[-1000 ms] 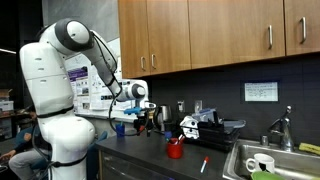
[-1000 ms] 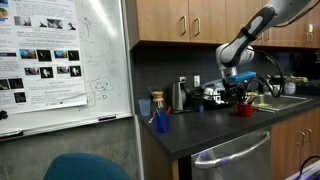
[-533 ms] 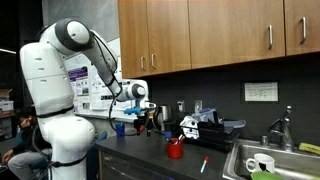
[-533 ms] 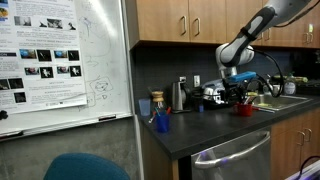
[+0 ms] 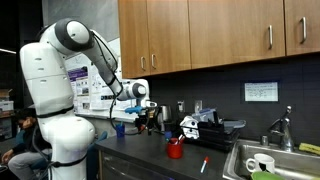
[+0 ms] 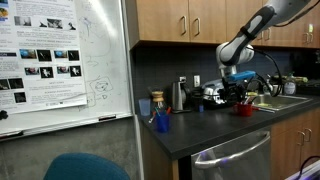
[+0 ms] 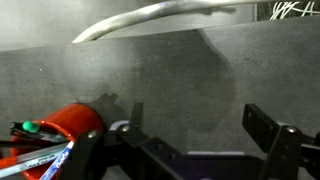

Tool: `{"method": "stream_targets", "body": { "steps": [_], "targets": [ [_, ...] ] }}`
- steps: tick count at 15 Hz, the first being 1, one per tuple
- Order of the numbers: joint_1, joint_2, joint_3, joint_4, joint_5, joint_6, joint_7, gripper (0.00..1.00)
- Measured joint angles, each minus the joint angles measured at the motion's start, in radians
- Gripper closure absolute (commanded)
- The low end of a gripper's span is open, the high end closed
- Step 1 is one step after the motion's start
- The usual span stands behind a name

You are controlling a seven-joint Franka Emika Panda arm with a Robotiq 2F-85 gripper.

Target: Remove the marker with a black lid from the orange cup and put it on the counter

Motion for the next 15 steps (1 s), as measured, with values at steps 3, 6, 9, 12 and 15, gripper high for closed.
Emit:
{"method": "stream_targets", "body": {
  "steps": [3,6,9,12,15],
  "targets": [
    [-0.021,0.000,-0.017,0.003,0.000,0.006,0.000,0.00],
    [-0.048,0.000,-0.039,0.006,0.000,0.028,-0.003,0.00],
    [-0.069,0.002,-0.054,0.010,-0.001,0.049,-0.011,0.00],
    [-0.069,0.002,-0.052,0.009,-0.001,0.049,-0.011,0.00],
    [-0.069,0.002,-0.050,0.009,-0.001,0.049,-0.011,0.00]
  ]
}}
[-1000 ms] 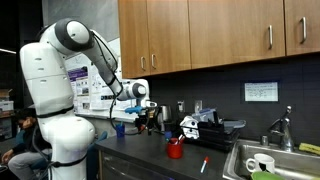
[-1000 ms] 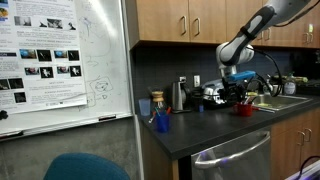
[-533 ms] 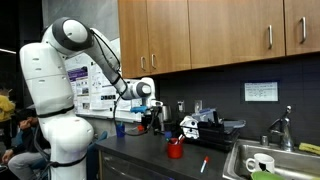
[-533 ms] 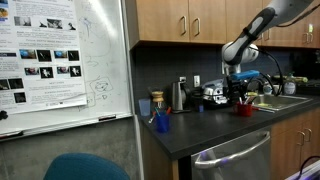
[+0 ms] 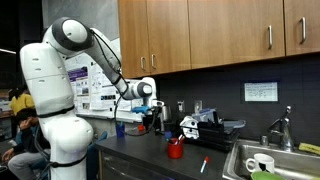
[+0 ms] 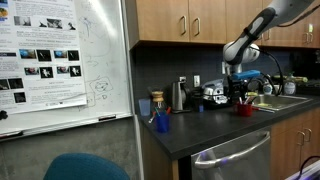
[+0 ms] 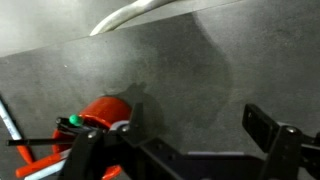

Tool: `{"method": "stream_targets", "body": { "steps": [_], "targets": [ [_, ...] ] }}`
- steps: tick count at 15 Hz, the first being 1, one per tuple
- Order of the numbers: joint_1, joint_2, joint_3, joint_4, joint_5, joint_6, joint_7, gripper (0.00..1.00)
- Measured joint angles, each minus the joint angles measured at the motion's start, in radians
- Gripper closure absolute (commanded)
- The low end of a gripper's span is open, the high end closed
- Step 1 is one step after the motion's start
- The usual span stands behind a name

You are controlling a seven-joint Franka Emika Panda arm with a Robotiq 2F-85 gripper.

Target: Remove the marker with a black lid from the orange cup and put it on the counter

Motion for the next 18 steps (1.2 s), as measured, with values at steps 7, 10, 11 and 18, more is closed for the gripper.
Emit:
{"method": "stream_targets", "body": {
  "steps": [7,10,11,18],
  "targets": [
    [0.000,0.000,0.000,0.000,0.000,0.000,0.000,0.00],
    [0.000,0.000,0.000,0.000,0.000,0.000,0.000,0.00],
    [0.000,0.000,0.000,0.000,0.000,0.000,0.000,0.00],
    [-0.031,0.020,-0.030,0.004,-0.007,0.044,-0.001,0.00]
  ]
}}
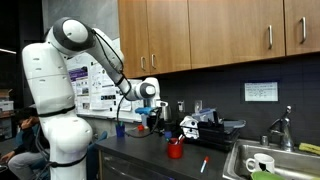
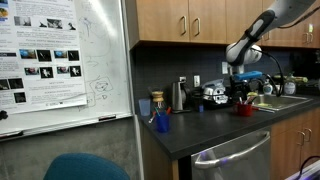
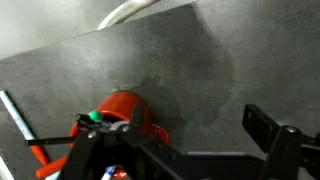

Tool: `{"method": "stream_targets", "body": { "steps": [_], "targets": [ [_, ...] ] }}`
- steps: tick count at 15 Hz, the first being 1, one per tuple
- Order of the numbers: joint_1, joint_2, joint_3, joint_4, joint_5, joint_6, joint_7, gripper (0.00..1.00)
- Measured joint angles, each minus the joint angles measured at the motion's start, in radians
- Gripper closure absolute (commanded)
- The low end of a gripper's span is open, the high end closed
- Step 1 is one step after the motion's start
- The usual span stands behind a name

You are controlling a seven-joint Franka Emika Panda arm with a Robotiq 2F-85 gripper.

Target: Remove the marker with a black lid from the orange cup and put it on the counter

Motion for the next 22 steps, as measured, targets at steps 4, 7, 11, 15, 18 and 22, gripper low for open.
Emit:
{"method": "stream_targets", "body": {
  "steps": [4,7,11,15,18,22],
  "targets": [
    [-0.039,0.029,-0.039,0.017,-0.003,0.040,-0.002,0.00],
    [-0.058,0.051,-0.057,0.047,-0.013,0.044,-0.002,0.00],
    [-0.071,0.071,-0.071,0.081,-0.030,0.044,0.001,0.00],
    [-0.084,0.088,-0.088,0.092,-0.031,0.043,0.009,0.00],
    [-0.089,0.095,-0.098,0.093,-0.031,0.040,0.020,0.00],
    [-0.089,0.096,-0.102,0.097,-0.031,0.013,0.048,0.00]
  ]
}}
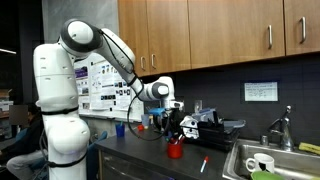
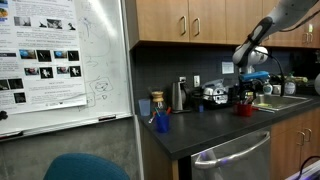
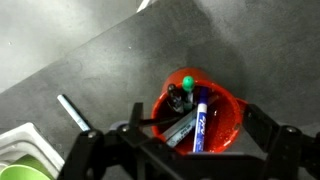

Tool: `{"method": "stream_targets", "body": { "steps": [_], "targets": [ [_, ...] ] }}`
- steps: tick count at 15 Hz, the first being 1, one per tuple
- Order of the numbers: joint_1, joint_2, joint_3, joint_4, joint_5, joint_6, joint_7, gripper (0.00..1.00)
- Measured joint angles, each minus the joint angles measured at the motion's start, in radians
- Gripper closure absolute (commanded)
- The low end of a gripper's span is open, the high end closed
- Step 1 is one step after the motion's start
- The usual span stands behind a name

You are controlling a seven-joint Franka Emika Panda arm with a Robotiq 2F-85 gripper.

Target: Remove the marker with a black lid from the orange cup and put it on the counter

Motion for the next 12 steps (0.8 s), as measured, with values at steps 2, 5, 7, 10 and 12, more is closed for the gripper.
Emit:
{"method": "stream_targets", "body": {
  "steps": [2,5,7,10,12],
  "targets": [
    [0.000,0.000,0.000,0.005,0.000,-0.022,0.013,0.00],
    [0.000,0.000,-0.001,0.007,0.000,-0.040,0.032,0.00],
    [0.000,0.001,-0.001,0.007,0.000,-0.044,0.042,0.00],
    [0.000,0.005,-0.001,0.009,0.000,-0.044,0.048,0.00],
    [0.000,0.012,-0.001,0.012,0.001,-0.044,0.048,0.25]
  ]
}}
